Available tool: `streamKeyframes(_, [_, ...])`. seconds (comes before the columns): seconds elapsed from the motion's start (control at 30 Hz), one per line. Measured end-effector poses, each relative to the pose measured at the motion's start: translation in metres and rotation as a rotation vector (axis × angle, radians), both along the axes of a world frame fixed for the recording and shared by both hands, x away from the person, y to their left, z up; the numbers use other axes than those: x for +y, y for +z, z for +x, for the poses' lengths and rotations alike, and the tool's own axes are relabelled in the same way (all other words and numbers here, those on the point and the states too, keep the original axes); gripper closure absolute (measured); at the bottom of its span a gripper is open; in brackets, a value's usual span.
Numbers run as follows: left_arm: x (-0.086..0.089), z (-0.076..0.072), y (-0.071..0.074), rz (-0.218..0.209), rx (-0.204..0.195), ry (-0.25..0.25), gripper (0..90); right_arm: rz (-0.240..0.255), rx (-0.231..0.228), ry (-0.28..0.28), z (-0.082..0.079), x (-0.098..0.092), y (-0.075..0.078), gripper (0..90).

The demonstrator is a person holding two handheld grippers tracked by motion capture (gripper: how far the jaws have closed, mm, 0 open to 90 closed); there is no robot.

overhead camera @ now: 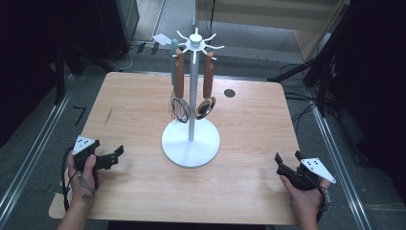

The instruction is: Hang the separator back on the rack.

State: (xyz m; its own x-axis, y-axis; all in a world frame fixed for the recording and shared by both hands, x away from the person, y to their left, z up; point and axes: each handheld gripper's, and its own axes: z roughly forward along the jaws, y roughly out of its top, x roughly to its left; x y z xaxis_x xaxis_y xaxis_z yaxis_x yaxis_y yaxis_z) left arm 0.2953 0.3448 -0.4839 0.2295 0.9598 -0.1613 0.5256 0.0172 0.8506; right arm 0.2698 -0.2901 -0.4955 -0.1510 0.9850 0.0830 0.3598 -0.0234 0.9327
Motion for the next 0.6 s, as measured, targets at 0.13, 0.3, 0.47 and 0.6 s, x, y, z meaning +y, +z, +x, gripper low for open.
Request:
streamKeyframes(0.13, [0.000, 0.000, 0.000, -0.002, 0.001, 0.001, 0.0, 0.002, 0.008, 0.006, 0.000, 0.002, -0.002, 22.1])
streamKeyframes(0.3, [0.000, 0.000, 0.000, -0.002, 0.002, 0.000, 0.0, -0.003, 0.026, 0.010, 0.002, 0.003, -0.006, 22.3])
streamKeyframes(0.47, [0.000, 0.000, 0.000, -0.003, 0.003, -0.002, 0.0, -0.008, 0.053, 0.023, 0.004, 0.007, -0.010, 22.3])
streamKeyframes(0.6, [0.001, 0.001, 0.000, 0.000, 0.008, -0.005, 0.0, -0.007, 0.073, 0.021, 0.007, 0.008, -0.012, 22.7])
